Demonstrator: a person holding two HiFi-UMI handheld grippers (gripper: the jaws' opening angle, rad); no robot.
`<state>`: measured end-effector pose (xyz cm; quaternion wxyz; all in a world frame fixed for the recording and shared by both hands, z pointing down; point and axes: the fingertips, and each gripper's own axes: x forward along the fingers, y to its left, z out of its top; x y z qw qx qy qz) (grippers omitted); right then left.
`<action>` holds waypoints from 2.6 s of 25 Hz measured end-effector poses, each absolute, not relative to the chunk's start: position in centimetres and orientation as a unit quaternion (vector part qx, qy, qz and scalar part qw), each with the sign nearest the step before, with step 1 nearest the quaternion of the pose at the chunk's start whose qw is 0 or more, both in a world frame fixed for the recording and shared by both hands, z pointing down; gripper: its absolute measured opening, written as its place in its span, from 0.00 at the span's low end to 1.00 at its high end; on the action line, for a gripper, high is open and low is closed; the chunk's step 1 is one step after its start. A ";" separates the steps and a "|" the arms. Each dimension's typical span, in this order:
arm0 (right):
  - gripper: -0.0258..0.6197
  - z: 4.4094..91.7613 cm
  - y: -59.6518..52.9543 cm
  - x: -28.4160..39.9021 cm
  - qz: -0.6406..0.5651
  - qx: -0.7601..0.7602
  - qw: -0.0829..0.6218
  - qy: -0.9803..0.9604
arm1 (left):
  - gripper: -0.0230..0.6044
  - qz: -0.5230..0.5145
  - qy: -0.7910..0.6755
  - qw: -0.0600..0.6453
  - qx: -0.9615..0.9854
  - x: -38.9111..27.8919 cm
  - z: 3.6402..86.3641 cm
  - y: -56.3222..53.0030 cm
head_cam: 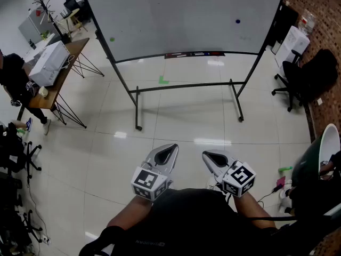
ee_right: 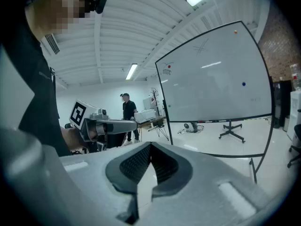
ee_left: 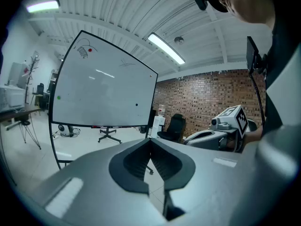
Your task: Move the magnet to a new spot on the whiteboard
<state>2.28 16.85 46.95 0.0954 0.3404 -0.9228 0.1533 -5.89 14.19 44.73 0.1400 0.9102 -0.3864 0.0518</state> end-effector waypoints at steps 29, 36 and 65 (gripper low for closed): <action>0.05 46.0 15.8 11.8 0.134 0.375 0.082 -0.914 | 0.06 0.054 -0.371 0.129 0.918 3.1 44.9 12.3; 0.05 46.1 15.6 20.8 0.128 0.376 0.069 -0.915 | 0.06 0.046 -0.371 0.132 0.918 12.6 44.4 12.4; 0.05 47.0 0.8 25.6 0.133 0.381 0.067 -0.913 | 0.06 0.049 -0.380 0.133 0.914 16.3 45.2 -2.9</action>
